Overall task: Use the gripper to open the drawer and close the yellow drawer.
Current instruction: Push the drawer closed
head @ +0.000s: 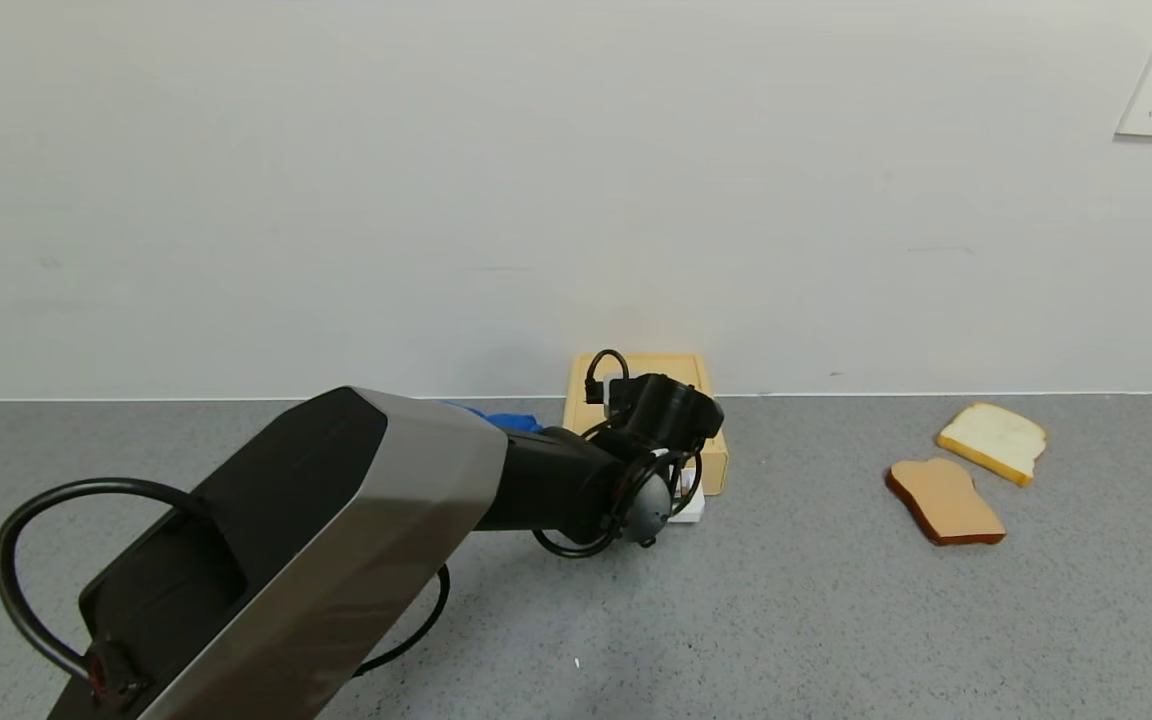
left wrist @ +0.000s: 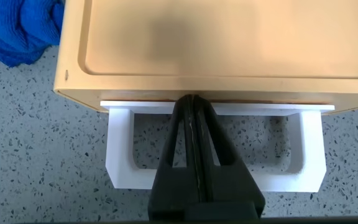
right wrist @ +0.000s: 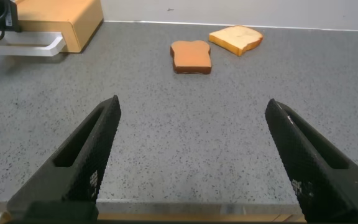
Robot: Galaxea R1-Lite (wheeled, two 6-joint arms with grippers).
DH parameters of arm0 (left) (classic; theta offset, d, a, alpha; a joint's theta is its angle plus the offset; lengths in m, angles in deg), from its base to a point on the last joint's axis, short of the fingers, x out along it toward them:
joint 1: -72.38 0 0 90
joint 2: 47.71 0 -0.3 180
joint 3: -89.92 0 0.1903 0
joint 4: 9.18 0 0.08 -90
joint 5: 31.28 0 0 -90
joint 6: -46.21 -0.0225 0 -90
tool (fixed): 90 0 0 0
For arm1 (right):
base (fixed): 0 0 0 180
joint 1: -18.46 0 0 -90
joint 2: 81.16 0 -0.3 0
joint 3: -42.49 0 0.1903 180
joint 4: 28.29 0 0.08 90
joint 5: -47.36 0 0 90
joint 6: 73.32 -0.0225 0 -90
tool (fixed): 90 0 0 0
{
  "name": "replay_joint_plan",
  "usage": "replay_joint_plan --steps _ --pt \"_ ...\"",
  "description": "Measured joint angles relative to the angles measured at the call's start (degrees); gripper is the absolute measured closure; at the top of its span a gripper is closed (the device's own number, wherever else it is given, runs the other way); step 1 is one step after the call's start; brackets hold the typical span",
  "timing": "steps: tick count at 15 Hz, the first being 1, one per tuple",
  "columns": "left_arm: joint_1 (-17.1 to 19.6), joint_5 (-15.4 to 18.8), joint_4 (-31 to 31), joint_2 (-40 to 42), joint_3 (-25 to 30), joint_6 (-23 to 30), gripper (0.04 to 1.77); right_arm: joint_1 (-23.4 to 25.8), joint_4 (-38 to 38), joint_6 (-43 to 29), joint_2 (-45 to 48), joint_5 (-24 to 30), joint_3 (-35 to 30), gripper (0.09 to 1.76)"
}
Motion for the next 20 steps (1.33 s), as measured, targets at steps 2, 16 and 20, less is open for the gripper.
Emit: replay_joint_plan --steps 2,16,20 --pt "0.05 -0.02 -0.02 -0.09 -0.09 -0.02 1.7 0.0 0.0 0.0 0.0 -0.02 0.0 0.14" --pt "-3.36 -0.06 10.01 9.37 1.07 -1.0 1.7 0.0 -0.02 0.0 0.0 -0.02 0.0 0.14" --pt "-2.73 4.41 14.67 16.57 1.84 -6.21 1.7 0.0 0.0 -0.02 0.0 -0.02 0.0 0.14"
